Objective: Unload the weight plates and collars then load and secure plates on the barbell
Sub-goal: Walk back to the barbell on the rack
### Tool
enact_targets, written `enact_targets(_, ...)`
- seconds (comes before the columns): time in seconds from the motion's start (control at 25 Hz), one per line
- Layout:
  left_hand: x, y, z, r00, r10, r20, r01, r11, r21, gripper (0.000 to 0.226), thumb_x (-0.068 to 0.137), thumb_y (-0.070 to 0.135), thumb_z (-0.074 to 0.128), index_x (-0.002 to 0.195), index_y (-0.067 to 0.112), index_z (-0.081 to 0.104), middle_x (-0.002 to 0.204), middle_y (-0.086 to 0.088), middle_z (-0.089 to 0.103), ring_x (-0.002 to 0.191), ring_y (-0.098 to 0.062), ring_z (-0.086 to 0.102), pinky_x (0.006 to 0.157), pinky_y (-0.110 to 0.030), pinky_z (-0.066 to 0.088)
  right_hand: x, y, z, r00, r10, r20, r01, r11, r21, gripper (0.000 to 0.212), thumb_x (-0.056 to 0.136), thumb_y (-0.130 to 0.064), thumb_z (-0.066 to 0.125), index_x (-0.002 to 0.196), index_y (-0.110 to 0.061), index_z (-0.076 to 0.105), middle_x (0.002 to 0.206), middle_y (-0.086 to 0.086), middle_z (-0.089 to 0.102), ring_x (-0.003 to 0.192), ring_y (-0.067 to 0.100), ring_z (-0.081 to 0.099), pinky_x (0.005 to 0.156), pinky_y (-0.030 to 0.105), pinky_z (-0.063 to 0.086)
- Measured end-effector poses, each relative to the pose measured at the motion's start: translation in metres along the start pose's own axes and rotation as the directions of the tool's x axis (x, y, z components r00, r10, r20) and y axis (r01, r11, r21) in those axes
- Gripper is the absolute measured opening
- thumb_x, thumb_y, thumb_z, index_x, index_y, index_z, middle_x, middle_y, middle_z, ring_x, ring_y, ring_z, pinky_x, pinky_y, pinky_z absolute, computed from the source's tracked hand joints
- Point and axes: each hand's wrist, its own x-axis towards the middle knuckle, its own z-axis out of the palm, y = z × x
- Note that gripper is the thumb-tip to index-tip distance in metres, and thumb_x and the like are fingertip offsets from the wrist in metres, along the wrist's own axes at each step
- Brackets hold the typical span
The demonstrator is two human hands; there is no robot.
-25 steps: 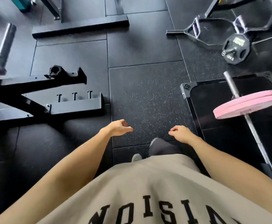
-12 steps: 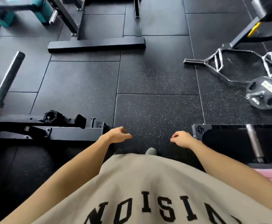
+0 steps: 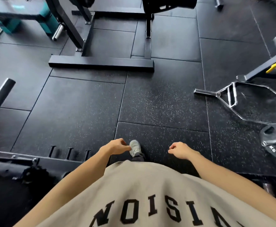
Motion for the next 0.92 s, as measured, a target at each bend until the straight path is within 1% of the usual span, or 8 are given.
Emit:
enact_targets(0.12, 0.048, 0.025, -0.081, 1.000, 0.022, -0.018, -0.022, 1.000, -0.008, 0.055, 0.089, 0.055, 0.061, 0.129, 0.018, 0.055, 0.132, -0.006, 0.059, 0.116, -0.024, 0.056, 0.098, -0.036, 0.046, 0.050, -0.046, -0.071, 0.998, 0.022, -0.056, -0.024, 0.999, -0.024, 0.019, 0.090, -0.038, 0.059, 0.105, -0.028, 0.064, 0.114, 0.002, 0.065, 0.103, 0.022, 0.059, 0.098, 0.042, 0.047)
enact_targets(0.2, 0.075, 0.039, -0.135, 0.997, 0.041, -0.060, -0.042, 0.999, -0.016, 0.053, 0.088, 0.054, 0.061, 0.126, 0.017, 0.056, 0.129, -0.005, 0.062, 0.114, -0.024, 0.057, 0.096, -0.034, 0.047, 0.082, -0.079, -0.118, 0.993, 0.012, -0.114, -0.010, 1.000, 0.014, 0.015, 0.089, -0.039, 0.059, 0.100, -0.031, 0.062, 0.112, 0.002, 0.065, 0.102, 0.024, 0.059, 0.096, 0.040, 0.047)
enact_targets(0.28, 0.098, 0.051, -0.180, 0.996, 0.045, -0.078, -0.046, 0.999, -0.019, 0.053, 0.088, 0.056, 0.061, 0.124, 0.018, 0.056, 0.127, -0.005, 0.062, 0.112, -0.024, 0.057, 0.094, -0.034, 0.046, 0.109, -0.110, -0.153, 0.990, -0.011, -0.139, 0.016, 0.999, 0.034, 0.017, 0.088, -0.040, 0.059, 0.102, -0.031, 0.063, 0.111, 0.001, 0.064, 0.104, 0.025, 0.058, 0.096, 0.040, 0.047)
enact_targets(0.36, 0.120, 0.059, -0.213, 0.996, 0.044, -0.073, -0.048, 0.998, -0.051, 0.053, 0.088, 0.056, 0.060, 0.125, 0.018, 0.056, 0.128, -0.005, 0.061, 0.112, -0.024, 0.057, 0.093, -0.034, 0.046, 0.134, -0.138, -0.176, 0.992, -0.020, -0.122, 0.024, 0.999, 0.026, 0.018, 0.088, -0.040, 0.059, 0.102, -0.030, 0.064, 0.110, 0.000, 0.063, 0.104, 0.025, 0.058, 0.096, 0.040, 0.047)
enact_targets(0.52, 0.170, 0.067, -0.271, 0.999, -0.009, -0.050, 0.002, 0.991, -0.133, 0.051, 0.088, 0.055, 0.061, 0.125, 0.019, 0.055, 0.127, -0.005, 0.062, 0.110, -0.023, 0.057, 0.094, -0.035, 0.048, 0.202, -0.194, -0.217, 0.997, -0.058, -0.054, 0.055, 0.997, -0.054, 0.010, 0.085, -0.038, 0.061, 0.093, -0.031, 0.062, 0.109, 0.001, 0.065, 0.102, 0.024, 0.059, 0.095, 0.039, 0.047)
enact_targets(0.68, 0.219, 0.071, -0.342, 0.993, -0.086, -0.077, 0.069, 0.977, -0.200, 0.055, 0.088, 0.057, 0.061, 0.129, 0.020, 0.053, 0.133, -0.005, 0.058, 0.115, -0.024, 0.056, 0.098, -0.038, 0.047, 0.277, -0.256, -0.275, 0.995, -0.102, 0.012, 0.103, 0.984, -0.145, 0.016, 0.088, -0.035, 0.061, 0.101, -0.026, 0.065, 0.111, 0.001, 0.065, 0.104, 0.023, 0.059, 0.095, 0.037, 0.047)
enact_targets(0.8, 0.244, 0.075, -0.411, 0.979, -0.166, -0.114, 0.126, 0.946, -0.298, 0.055, 0.088, 0.057, 0.061, 0.129, 0.021, 0.053, 0.134, -0.003, 0.058, 0.116, -0.022, 0.055, 0.095, -0.035, 0.045, 0.332, -0.322, -0.338, 0.986, -0.156, 0.061, 0.167, 0.955, -0.244, 0.017, 0.089, -0.037, 0.059, 0.103, -0.029, 0.063, 0.113, 0.000, 0.065, 0.104, 0.022, 0.059, 0.097, 0.040, 0.046)
enact_targets(0.92, 0.262, 0.068, -0.462, 0.950, -0.261, -0.169, 0.167, 0.886, -0.432, 0.054, 0.089, 0.055, 0.060, 0.130, 0.020, 0.052, 0.134, -0.004, 0.058, 0.117, -0.023, 0.055, 0.094, -0.035, 0.044, 0.385, -0.398, -0.390, 0.966, -0.241, 0.097, 0.260, 0.895, -0.364, 0.011, 0.088, -0.039, 0.058, 0.097, -0.033, 0.060, 0.114, -0.001, 0.065, 0.105, 0.022, 0.059, 0.099, 0.041, 0.046)
